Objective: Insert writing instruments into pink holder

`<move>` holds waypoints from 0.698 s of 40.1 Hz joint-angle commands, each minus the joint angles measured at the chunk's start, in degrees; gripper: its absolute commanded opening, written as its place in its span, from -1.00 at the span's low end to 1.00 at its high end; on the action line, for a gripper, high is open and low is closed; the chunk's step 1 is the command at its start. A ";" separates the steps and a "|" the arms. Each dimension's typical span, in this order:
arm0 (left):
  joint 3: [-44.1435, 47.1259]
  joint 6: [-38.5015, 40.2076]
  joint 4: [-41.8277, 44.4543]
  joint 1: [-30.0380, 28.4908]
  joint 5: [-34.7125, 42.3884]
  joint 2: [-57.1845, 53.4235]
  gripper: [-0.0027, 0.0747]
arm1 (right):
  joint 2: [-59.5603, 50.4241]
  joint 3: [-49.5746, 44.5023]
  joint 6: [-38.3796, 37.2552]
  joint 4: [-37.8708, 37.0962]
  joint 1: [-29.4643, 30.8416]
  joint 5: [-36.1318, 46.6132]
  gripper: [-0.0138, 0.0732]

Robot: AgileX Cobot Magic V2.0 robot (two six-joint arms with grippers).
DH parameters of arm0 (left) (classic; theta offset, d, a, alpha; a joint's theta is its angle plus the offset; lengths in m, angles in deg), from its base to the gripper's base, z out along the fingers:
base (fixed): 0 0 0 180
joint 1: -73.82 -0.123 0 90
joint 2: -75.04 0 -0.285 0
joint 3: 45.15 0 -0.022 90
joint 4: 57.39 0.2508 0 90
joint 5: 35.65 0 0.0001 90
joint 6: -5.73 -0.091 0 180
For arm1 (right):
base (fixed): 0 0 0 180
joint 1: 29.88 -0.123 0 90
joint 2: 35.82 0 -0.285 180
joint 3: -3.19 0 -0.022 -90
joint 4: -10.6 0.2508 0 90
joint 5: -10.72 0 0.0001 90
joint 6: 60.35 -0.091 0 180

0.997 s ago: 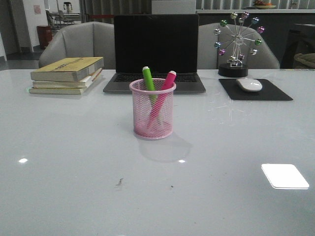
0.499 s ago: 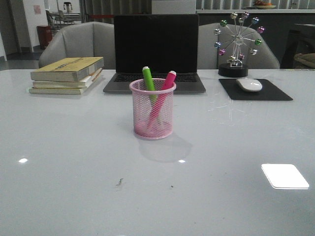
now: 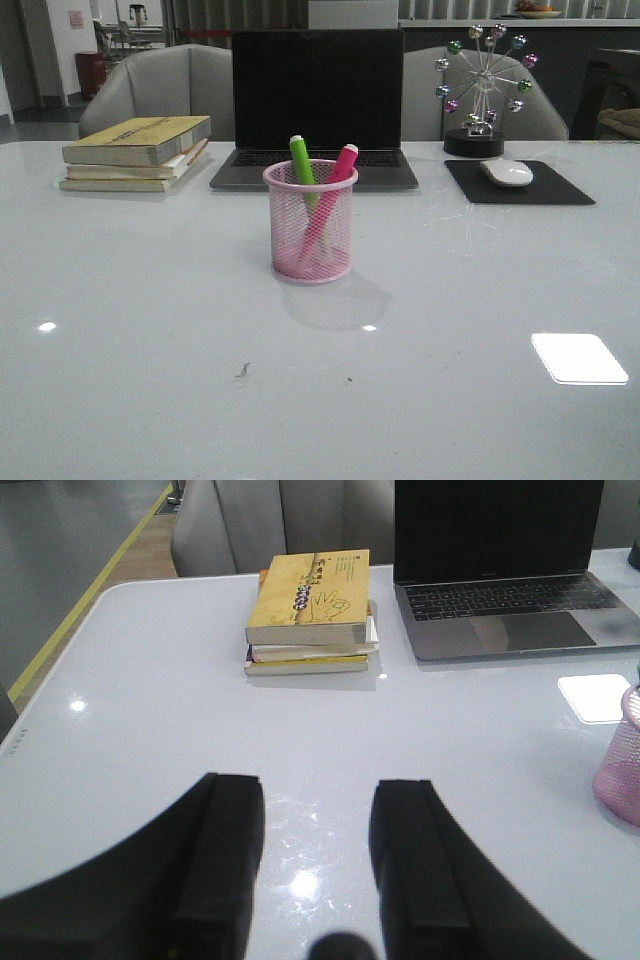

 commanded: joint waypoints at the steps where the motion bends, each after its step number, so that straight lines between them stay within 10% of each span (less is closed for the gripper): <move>1: -1.63 0.17 -0.22 -0.03 4.30 -0.32 -0.08 | -2.81 -1.23 -9.75 -9.70 0.15 5.77 -0.55; 9: -1.63 0.17 -0.22 -0.03 4.30 -0.32 -0.08 | -8.82 -6.99 -21.63 -20.28 0.02 9.31 -0.55; 28: -1.63 0.17 -0.22 -0.03 4.30 -0.32 -0.08 | -19.74 -18.88 -22.21 -20.68 -8.36 11.37 -0.55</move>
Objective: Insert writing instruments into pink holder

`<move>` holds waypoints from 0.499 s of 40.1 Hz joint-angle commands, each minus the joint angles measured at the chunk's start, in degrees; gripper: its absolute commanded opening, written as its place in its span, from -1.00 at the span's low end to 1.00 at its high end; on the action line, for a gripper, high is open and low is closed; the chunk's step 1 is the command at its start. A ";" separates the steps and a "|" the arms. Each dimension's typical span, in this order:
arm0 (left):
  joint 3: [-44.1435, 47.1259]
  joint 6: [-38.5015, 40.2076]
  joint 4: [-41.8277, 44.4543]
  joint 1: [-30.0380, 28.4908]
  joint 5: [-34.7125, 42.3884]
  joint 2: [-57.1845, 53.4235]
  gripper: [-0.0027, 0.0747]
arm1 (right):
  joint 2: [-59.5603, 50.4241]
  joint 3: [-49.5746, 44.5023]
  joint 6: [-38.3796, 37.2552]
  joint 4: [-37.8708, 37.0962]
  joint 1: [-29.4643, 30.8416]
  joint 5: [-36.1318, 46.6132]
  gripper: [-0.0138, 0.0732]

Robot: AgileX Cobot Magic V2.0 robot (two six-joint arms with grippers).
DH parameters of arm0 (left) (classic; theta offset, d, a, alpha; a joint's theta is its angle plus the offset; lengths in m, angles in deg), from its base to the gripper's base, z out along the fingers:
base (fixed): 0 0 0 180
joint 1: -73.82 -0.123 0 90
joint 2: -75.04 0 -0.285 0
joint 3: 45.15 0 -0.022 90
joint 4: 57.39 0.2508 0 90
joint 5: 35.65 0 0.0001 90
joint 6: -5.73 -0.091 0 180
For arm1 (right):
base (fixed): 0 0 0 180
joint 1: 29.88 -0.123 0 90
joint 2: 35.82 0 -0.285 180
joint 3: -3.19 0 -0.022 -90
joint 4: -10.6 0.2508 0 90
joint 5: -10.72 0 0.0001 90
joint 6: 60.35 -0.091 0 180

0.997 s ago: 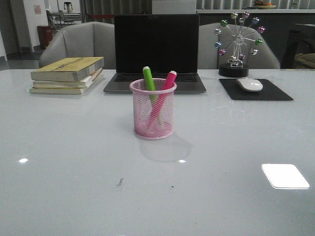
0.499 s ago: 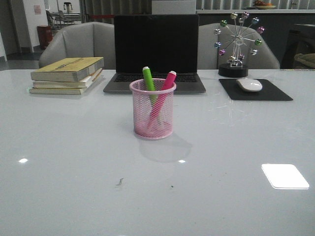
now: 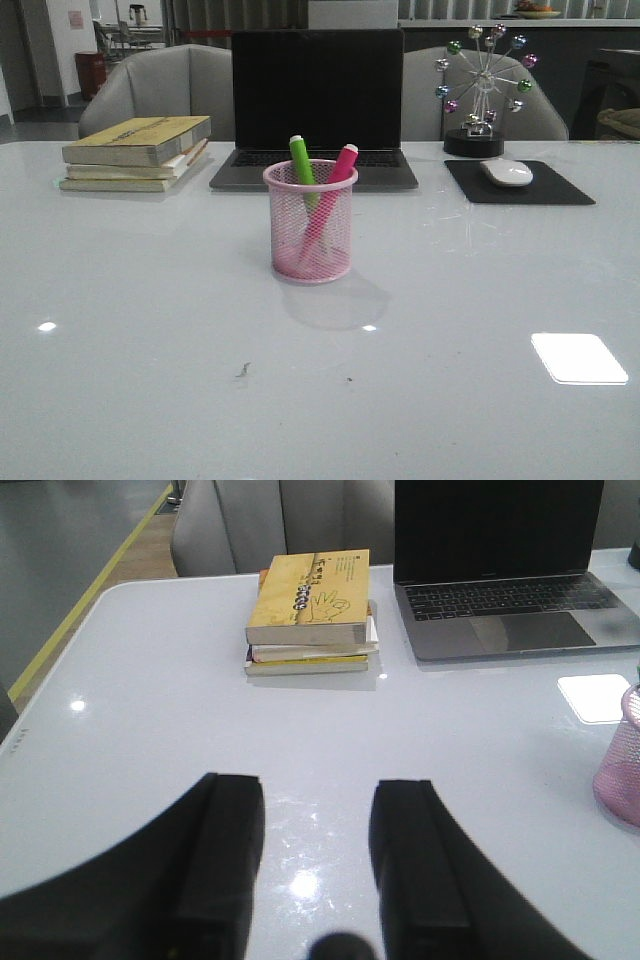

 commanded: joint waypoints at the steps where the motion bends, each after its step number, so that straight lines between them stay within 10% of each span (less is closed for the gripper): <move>1: -1.63 0.17 -0.22 -0.03 4.30 -0.32 -0.08 | 0.29 -0.01 -0.04 -0.72 -0.21 5.67 -0.55; 20: -1.63 0.17 -0.22 -0.03 4.30 -0.32 -0.08 | 0.29 -1.18 0.03 -1.61 -0.09 4.76 -0.55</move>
